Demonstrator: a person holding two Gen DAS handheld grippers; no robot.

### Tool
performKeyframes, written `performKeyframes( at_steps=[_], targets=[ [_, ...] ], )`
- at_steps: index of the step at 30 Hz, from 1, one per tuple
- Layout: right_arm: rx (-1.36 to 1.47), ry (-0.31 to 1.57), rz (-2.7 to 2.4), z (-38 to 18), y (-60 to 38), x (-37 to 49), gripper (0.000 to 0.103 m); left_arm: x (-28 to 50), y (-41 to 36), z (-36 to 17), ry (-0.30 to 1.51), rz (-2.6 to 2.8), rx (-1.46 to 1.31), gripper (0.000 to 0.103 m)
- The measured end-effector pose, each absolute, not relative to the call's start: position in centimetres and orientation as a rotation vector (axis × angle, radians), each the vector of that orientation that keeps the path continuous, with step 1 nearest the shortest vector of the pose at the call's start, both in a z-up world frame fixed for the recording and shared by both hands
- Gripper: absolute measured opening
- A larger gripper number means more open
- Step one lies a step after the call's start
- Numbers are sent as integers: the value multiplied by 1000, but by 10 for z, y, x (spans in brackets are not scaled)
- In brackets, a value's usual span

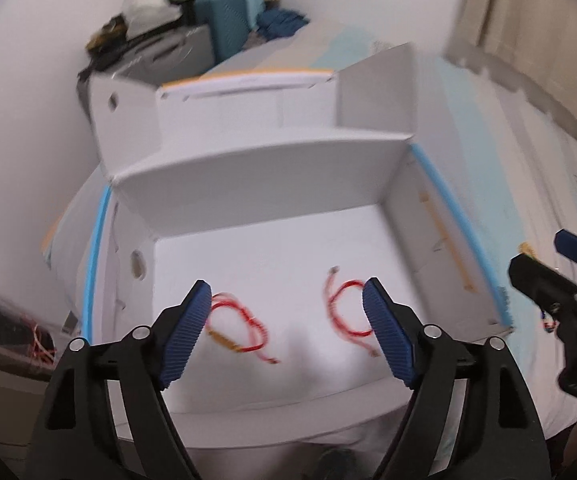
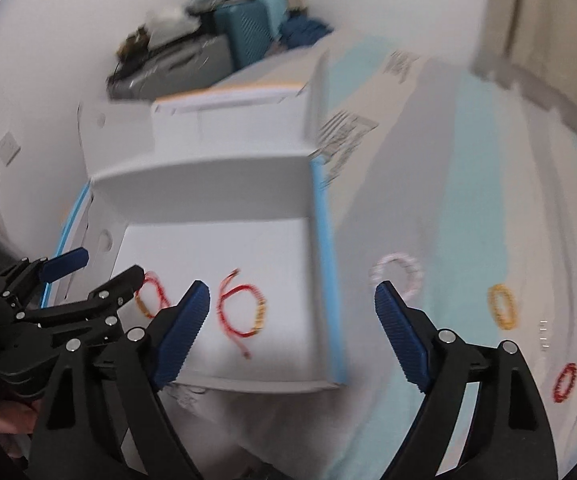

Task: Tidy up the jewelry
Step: 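Withdraw both tools from the box back over the bed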

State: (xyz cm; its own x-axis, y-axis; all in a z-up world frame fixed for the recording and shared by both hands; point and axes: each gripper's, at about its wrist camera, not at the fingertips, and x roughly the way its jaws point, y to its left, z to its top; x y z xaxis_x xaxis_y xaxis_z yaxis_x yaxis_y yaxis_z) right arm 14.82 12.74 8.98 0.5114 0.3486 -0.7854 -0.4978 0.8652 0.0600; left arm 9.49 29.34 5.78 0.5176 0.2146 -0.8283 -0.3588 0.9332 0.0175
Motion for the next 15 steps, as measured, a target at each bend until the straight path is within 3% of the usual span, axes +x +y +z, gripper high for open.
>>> performKeyframes(
  at_steps=[8,15],
  targets=[
    [-148,835,398,107,48,147,92,106,223,74,901,257,-135,95],
    [-109,840,305,100,-27,150,95,125,157,72,881,176,-87,97]
  ],
)
